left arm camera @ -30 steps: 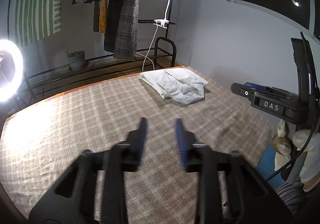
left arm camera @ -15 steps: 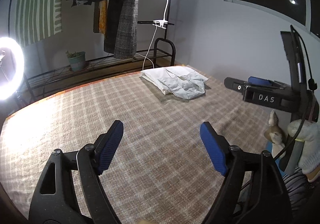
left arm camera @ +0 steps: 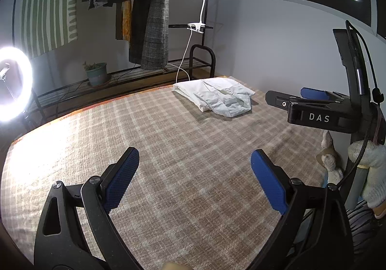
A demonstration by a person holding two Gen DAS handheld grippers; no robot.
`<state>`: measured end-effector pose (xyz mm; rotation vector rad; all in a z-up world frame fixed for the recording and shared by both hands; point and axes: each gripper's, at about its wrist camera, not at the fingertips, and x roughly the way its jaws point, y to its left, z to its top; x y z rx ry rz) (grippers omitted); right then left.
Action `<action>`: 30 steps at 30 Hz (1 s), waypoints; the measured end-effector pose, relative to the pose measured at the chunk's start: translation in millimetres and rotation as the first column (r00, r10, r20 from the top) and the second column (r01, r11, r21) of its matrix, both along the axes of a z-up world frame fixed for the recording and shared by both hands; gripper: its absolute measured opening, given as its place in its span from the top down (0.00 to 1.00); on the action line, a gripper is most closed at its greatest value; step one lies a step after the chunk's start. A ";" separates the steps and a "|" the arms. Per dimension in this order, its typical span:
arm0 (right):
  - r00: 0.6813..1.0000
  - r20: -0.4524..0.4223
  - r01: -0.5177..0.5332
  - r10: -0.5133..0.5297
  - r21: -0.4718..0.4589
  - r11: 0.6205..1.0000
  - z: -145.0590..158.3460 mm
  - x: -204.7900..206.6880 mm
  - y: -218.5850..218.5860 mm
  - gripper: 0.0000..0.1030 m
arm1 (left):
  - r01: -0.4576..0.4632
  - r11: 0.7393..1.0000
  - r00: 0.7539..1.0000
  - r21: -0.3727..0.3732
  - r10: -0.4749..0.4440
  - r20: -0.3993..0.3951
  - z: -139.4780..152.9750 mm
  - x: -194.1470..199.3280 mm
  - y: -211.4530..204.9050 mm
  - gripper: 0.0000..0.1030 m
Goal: Fold small clothes
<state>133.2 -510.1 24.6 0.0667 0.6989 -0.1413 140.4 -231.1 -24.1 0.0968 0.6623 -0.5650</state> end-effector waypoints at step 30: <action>1.000 -0.003 -0.011 0.011 0.011 1.000 0.2 4.7 0.4 0.00 | -0.008 1.000 1.000 -0.008 0.008 0.004 2.3 0.2 5.3 0.07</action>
